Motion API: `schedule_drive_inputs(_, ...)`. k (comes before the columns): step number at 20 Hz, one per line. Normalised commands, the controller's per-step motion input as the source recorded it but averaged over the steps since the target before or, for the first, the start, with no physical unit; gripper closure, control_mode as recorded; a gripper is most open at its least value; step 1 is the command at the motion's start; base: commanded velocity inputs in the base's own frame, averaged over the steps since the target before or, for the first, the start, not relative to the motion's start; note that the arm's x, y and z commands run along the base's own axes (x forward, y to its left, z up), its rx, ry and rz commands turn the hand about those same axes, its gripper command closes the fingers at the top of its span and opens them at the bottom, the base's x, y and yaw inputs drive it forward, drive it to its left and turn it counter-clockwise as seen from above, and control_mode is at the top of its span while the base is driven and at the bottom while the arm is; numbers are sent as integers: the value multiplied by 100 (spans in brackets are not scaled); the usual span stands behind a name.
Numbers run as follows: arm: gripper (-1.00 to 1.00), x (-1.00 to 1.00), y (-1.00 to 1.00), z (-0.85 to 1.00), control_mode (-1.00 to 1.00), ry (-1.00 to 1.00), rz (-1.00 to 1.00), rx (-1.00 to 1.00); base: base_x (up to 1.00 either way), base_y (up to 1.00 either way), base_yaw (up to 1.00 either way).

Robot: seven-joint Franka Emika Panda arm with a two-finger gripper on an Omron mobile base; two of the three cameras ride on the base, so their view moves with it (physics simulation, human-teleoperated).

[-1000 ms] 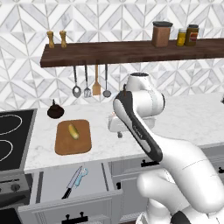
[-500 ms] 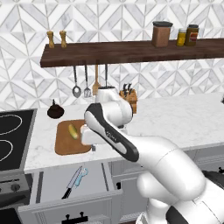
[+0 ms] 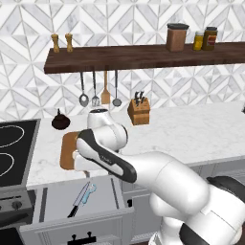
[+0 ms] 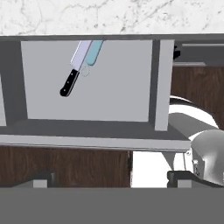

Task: Place the appropriate cutting tool for cutting the cucumber skin on the cutting board.

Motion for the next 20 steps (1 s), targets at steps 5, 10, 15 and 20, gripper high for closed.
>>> schedule_drive_inputs(5,-100,0,2,-26,-100,-1,0,-1,0,0,0)
schedule_drive_inputs(10,-100,1,0,-38,-100,-8,0,0,0,0,0)
schedule_drive_inputs(15,-100,1,1,-38,-100,-4,0,0,0,0,0)
schedule_drive_inputs(20,-100,3,13,-30,-100,0,-1,0,0,0,0)
